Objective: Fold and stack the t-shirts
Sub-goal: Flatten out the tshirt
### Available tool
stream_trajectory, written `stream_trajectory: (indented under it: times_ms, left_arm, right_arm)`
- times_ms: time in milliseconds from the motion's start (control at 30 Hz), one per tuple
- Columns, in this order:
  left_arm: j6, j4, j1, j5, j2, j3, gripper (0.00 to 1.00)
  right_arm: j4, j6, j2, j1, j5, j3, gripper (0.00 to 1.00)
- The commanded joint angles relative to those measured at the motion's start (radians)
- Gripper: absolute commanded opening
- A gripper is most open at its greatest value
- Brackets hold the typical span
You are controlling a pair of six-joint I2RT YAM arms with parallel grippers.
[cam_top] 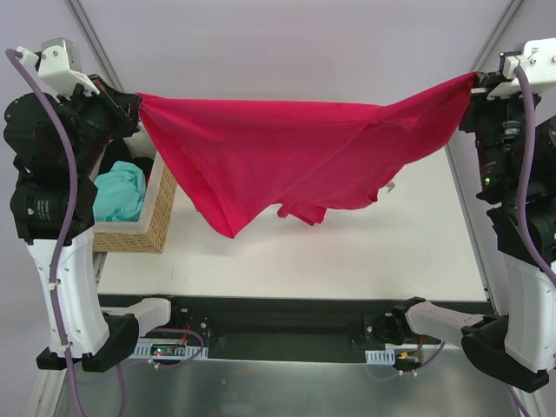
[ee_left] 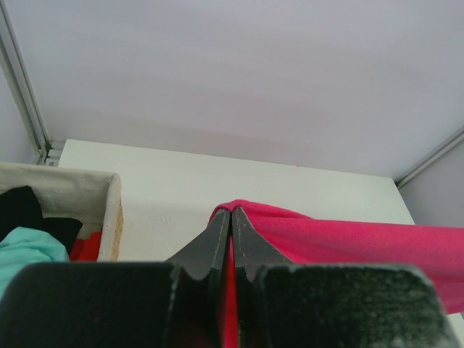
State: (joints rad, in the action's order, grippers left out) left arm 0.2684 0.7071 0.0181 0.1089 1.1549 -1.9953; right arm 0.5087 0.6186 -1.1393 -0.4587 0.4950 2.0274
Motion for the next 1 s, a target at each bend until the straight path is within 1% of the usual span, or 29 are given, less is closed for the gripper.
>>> stream_trajectory:
  times_ms: [0,400,567,967]
  left_arm:
    - [-0.026,-0.064,-0.006,0.018,-0.026,-0.002,0.0]
    - [-0.032,-0.072,-0.006,0.023,-0.06,0.001,0.0]
    - [-0.037,-0.07,-0.006,0.018,-0.067,0.013,0.0]
    - [-0.029,-0.07,-0.006,0.005,-0.107,0.107,0.0]
  right_arm:
    - [-0.088,0.041,0.055,-0.011,0.05,-0.01,0.01]
    - [-0.11,0.032,0.124,-0.018,0.054,-0.079,0.01]
    - [-0.113,0.03,0.124,-0.018,0.062,-0.095,0.01]
    - [-0.11,0.009,0.134,-0.018,0.085,-0.156,0.01]
